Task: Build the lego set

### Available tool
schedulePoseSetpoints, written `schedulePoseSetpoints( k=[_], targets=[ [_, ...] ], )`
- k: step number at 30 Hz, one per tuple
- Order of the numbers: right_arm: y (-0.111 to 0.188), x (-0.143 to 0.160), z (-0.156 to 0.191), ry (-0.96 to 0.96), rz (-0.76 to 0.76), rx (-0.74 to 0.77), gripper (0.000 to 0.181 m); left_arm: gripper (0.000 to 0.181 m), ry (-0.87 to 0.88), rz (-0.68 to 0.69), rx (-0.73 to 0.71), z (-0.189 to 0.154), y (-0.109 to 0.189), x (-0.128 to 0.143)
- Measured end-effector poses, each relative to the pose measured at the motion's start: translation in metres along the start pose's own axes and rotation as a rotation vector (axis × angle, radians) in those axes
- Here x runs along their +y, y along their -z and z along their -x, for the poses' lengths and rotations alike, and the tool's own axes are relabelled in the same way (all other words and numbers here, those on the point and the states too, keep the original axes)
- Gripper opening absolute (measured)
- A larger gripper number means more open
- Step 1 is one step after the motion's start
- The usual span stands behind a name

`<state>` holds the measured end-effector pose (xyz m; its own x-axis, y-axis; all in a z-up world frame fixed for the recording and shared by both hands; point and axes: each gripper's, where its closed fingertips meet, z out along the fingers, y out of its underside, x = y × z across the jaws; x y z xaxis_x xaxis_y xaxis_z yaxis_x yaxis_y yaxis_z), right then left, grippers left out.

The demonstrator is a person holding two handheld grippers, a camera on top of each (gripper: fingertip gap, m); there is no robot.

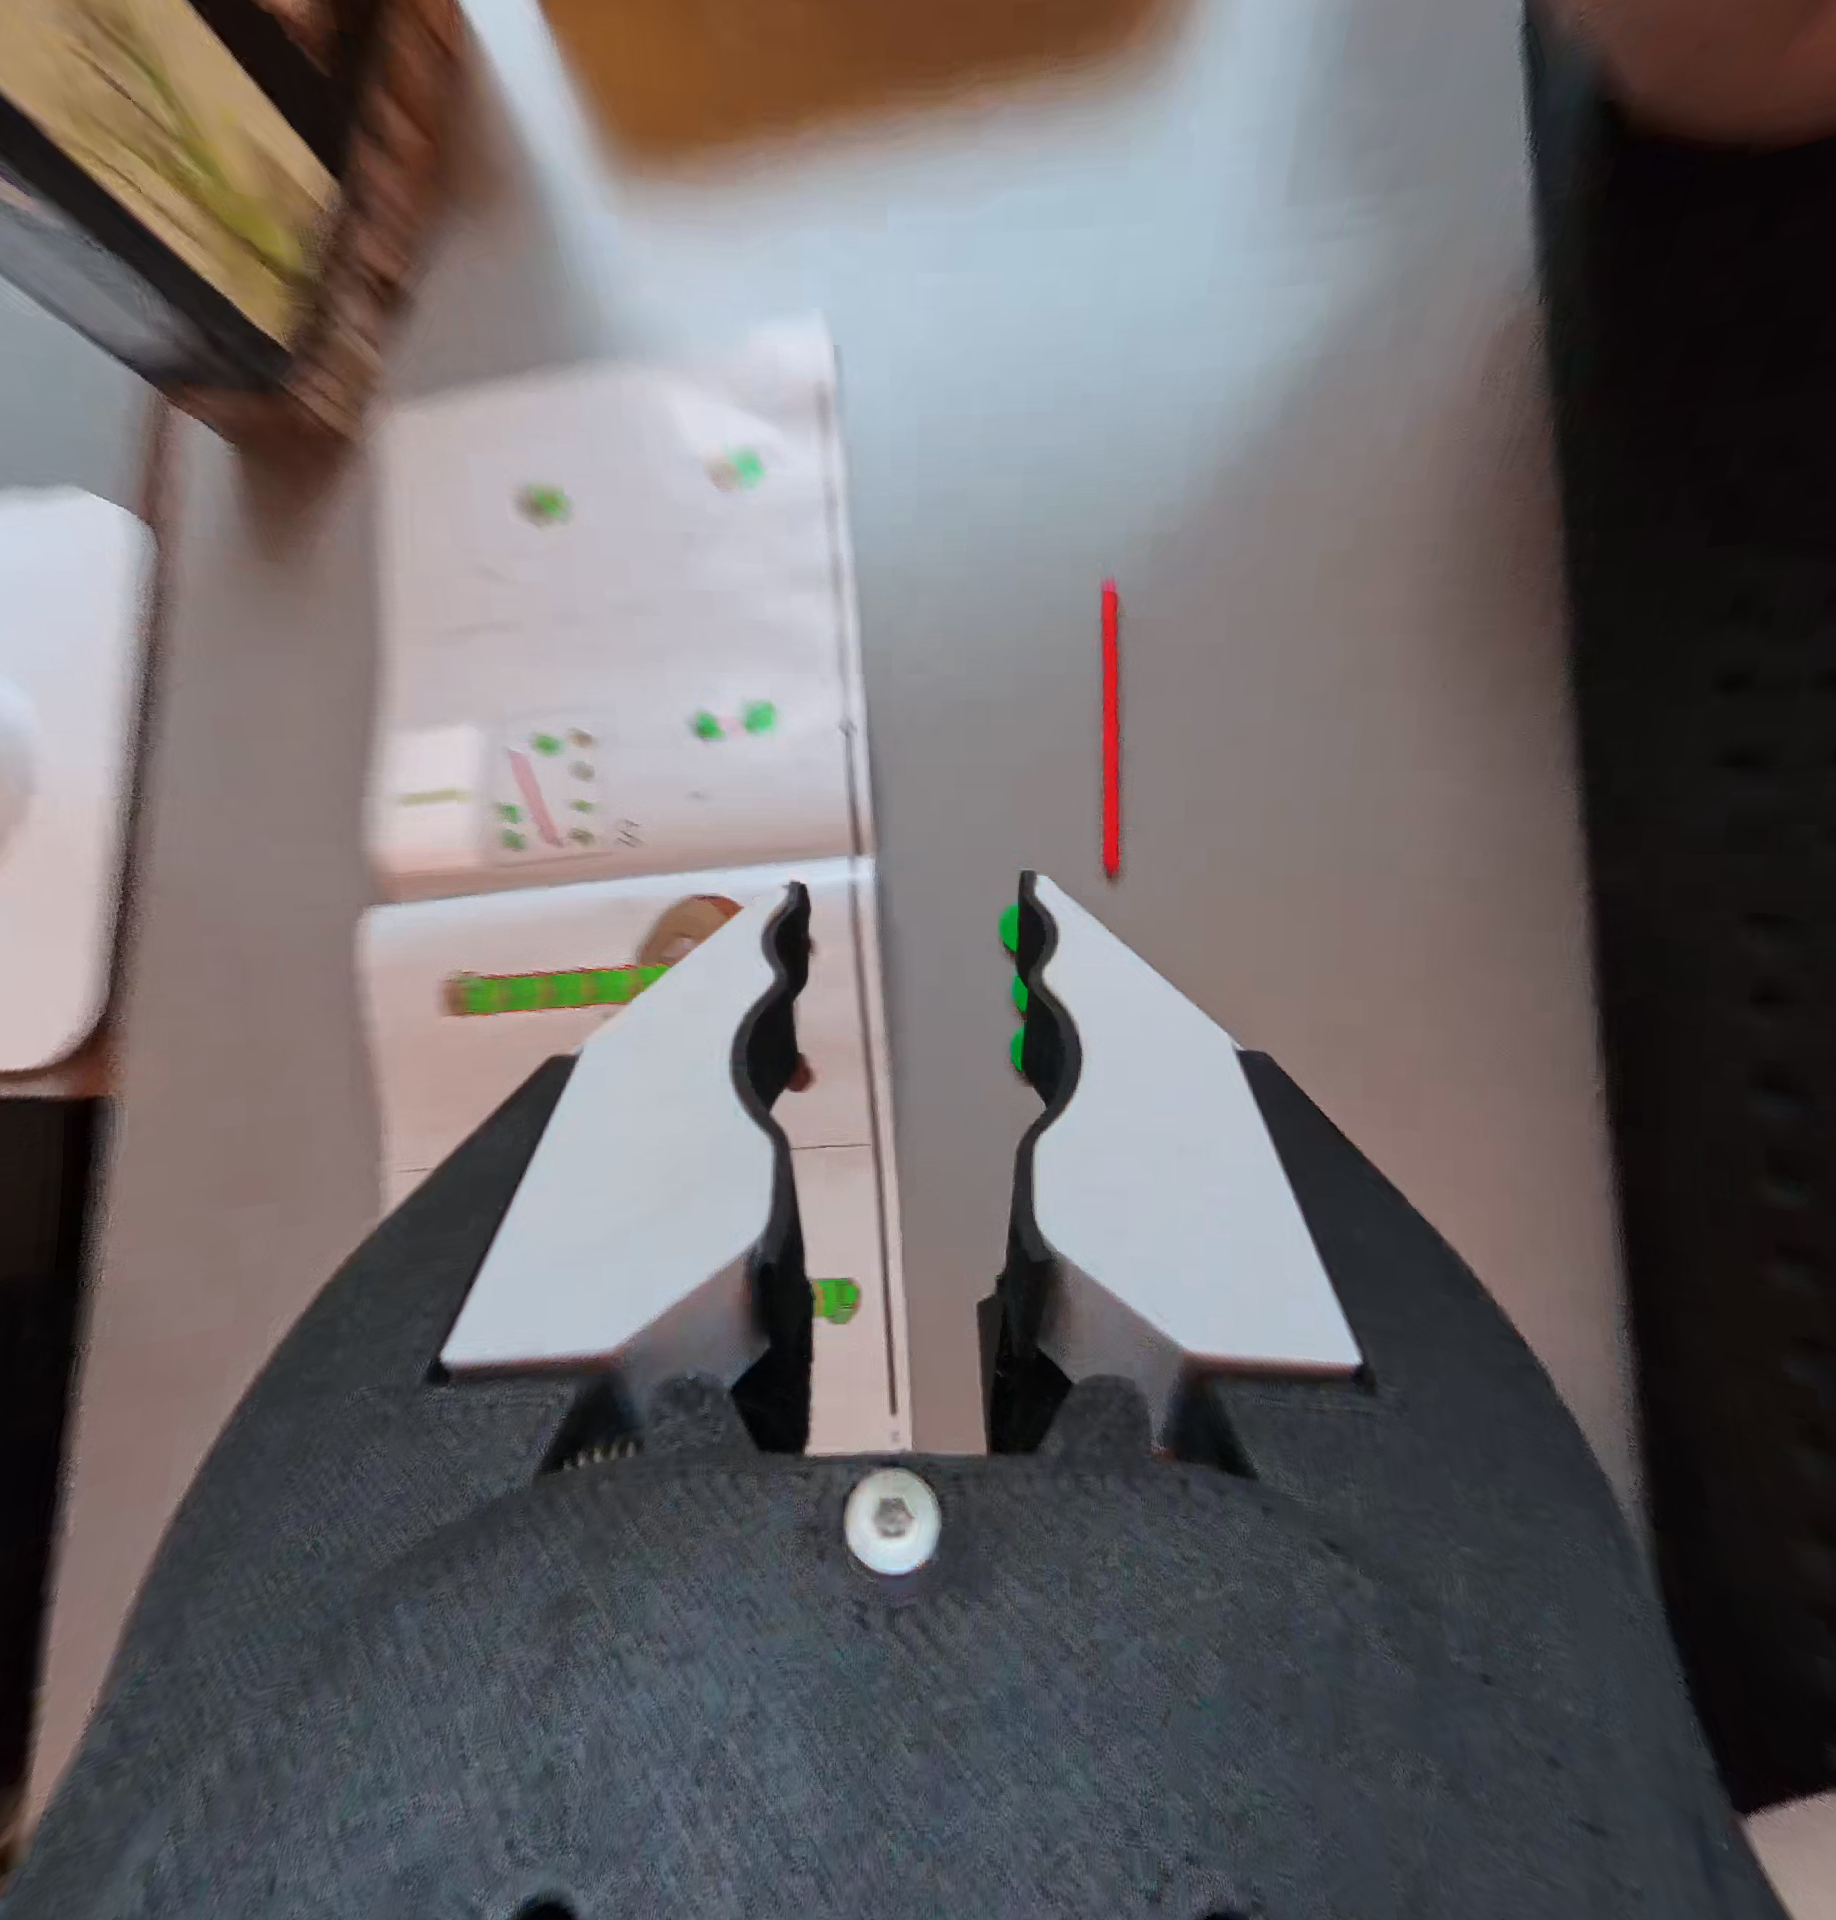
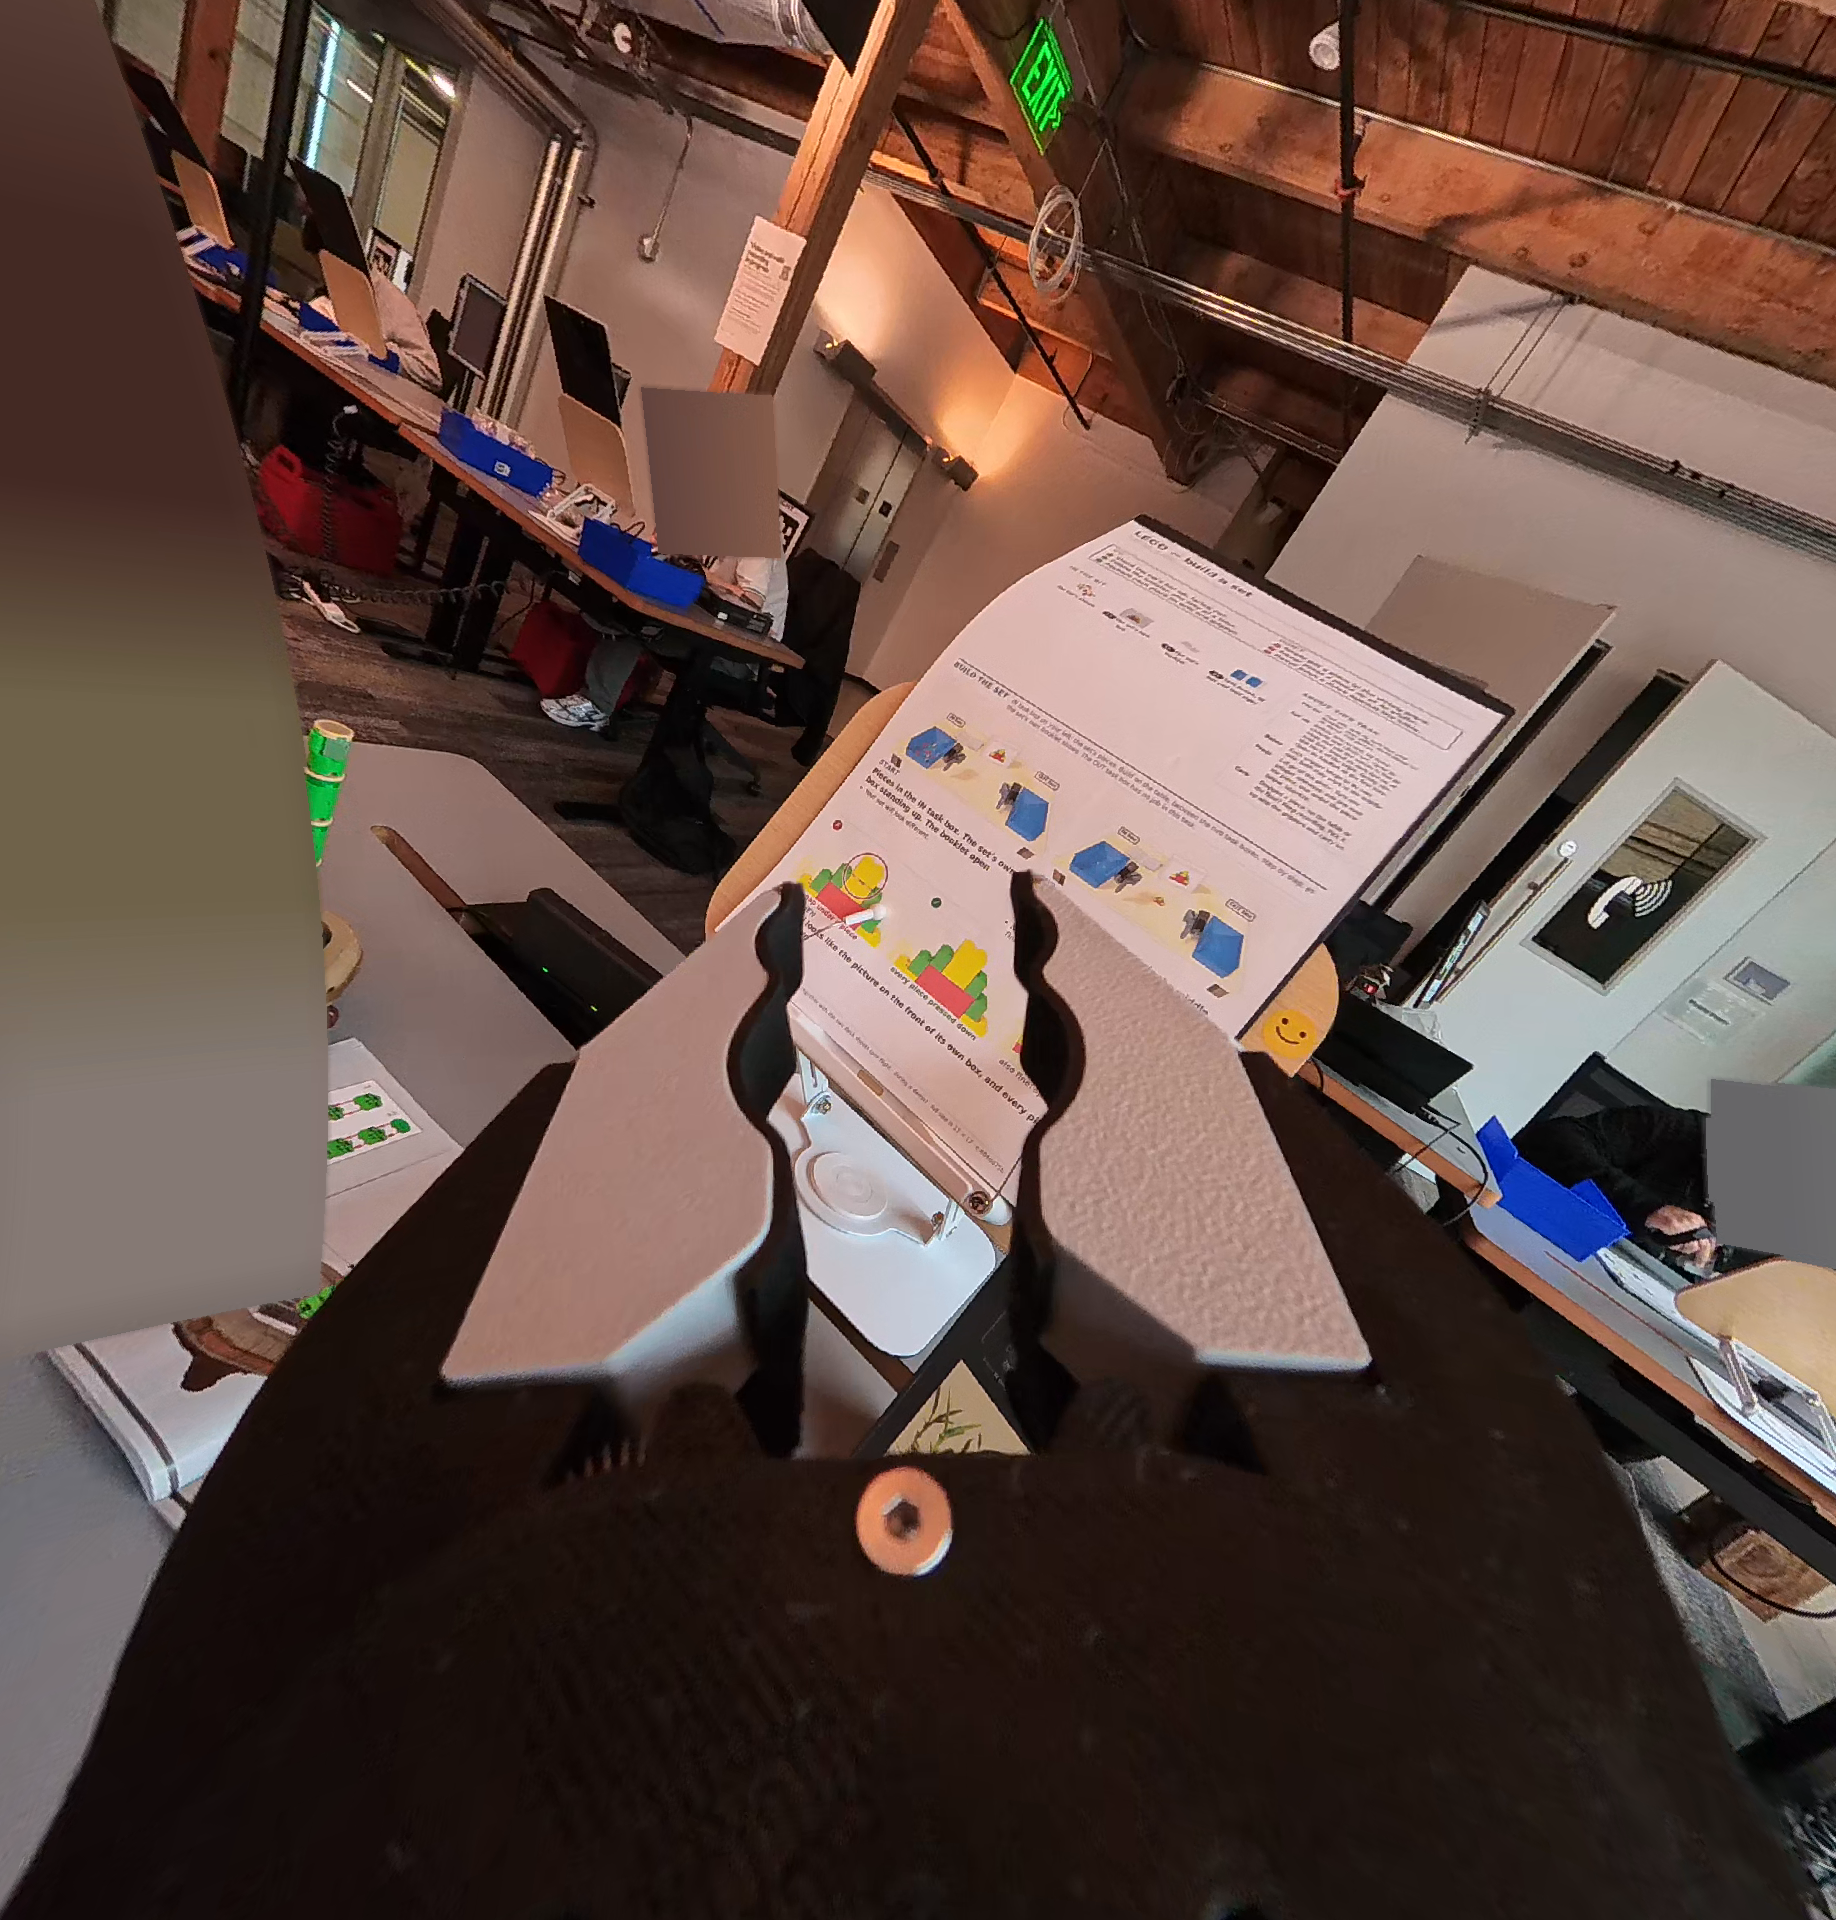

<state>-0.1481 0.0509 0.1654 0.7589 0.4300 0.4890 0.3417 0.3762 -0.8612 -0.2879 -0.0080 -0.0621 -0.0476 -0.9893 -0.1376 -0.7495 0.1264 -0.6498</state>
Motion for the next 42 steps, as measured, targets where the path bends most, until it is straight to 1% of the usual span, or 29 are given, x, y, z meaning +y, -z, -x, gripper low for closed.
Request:
schedulePoseSetpoints(
  k=[1, 3, 4, 6, 8, 10, 12, 14, 16, 18, 19, 21, 24, 26, 27, 29, 31, 34, 36, 38, 42],
  targets=[
    [0.001, 0.0, -0.001, -0.002, -0.002, 0.001, 0.04, 0.039, -0.001, -0.083, -0.047, 0.004, 0.023, -0.014],
    [0.001, -0.001, -0.001, -0.005, -0.006, 0.002, 0.04, 0.039, 0.003, -0.251, -0.147, 0.01, 0.074, -0.038],
    [0.001, -0.001, -0.001, -0.007, -0.007, 0.001, 0.04, 0.035, 0.007, -0.335, -0.187, 0.01, 0.101, -0.046],
    [0.0, -0.001, 0.001, -0.006, -0.006, -0.003, 0.041, 0.034, 0.025, -0.501, -0.28, 0.011, 0.156, -0.055],
    [-0.001, 0.0, 0.003, -0.001, -0.001, -0.008, 0.041, 0.033, 0.058, -0.678, -0.38, 0.011, 0.214, -0.056],
    [-0.003, 0.001, 0.005, 0.004, 0.006, -0.014, 0.041, 0.032, 0.124, -0.86, -0.501, 0.012, 0.272, -0.046],
    [-0.005, 0.003, 0.007, 0.006, 0.012, -0.018, 0.04, 0.033, 0.208, -1.002, -0.58, 0.007, 0.32, -0.027],
    [-0.008, 0.005, 0.01, 0.008, 0.02, -0.025, 0.04, 0.034, 0.322, -1.007, -0.666, 0.006, 0.347, 0.001],
    [-0.01, 0.009, 0.012, 0.018, 0.037, -0.026, 0.04, 0.035, 0.424, -0.921, -0.825, 0.01, 0.364, 0.038],
    [-0.014, 0.013, 0.014, 0.022, 0.054, -0.029, 0.04, 0.032, 0.515, -0.753, -1.009, 0.014, 0.375, 0.078],
    [-0.016, 0.014, 0.016, 0.023, 0.061, -0.032, 0.04, 0.032, 0.557, -0.658, -1.074, 0.015, 0.377, 0.097],
    [-0.019, 0.018, 0.021, 0.032, 0.076, -0.043, 0.04, 0.033, 0.65, -0.48, -1.136, 0.014, 0.375, 0.13],
    [-0.025, 0.024, 0.029, 0.075, 0.114, -0.048, 0.041, 0.032, 0.745, -0.292, -1.154, 0.016, 0.368, 0.166],
    [-0.028, 0.029, 0.034, 0.104, 0.139, -0.053, 0.041, 0.027, 0.76, -0.233, -1.192, 0.025, 0.371, 0.181],
    [-0.03, 0.031, 0.036, 0.114, 0.148, -0.057, 0.041, 0.026, 0.78, -0.195, -1.188, 0.029, 0.37, 0.189],
    [-0.033, 0.036, 0.039, 0.127, 0.166, -0.062, 0.041, 0.023, 0.811, -0.082, -1.146, 0.035, 0.359, 0.21],
    [-0.036, 0.042, 0.04, 0.132, 0.183, -0.064, 0.042, 0.02, 0.805, 0.025, -1.092, 0.039, 0.344, 0.232],
    [-0.039, 0.05, 0.039, 0.134, 0.208, -0.06, 0.041, 0.016, 0.771, 0.098, -0.997, 0.044, 0.317, 0.263],
    [-0.041, 0.054, 0.04, 0.131, 0.22, -0.062, 0.041, 0.02, 0.784, 0.131, -0.963, 0.048, 0.308, 0.284],
    [-0.043, 0.058, 0.042, 0.13, 0.231, -0.067, 0.041, 0.021, 0.805, 0.159, -0.952, 0.051, 0.307, 0.298],
    [-0.047, 0.063, 0.05, 0.145, 0.253, -0.086, 0.041, 0.018, 0.791, 0.133, -0.916, 0.058, 0.302, 0.29]
  ],
)
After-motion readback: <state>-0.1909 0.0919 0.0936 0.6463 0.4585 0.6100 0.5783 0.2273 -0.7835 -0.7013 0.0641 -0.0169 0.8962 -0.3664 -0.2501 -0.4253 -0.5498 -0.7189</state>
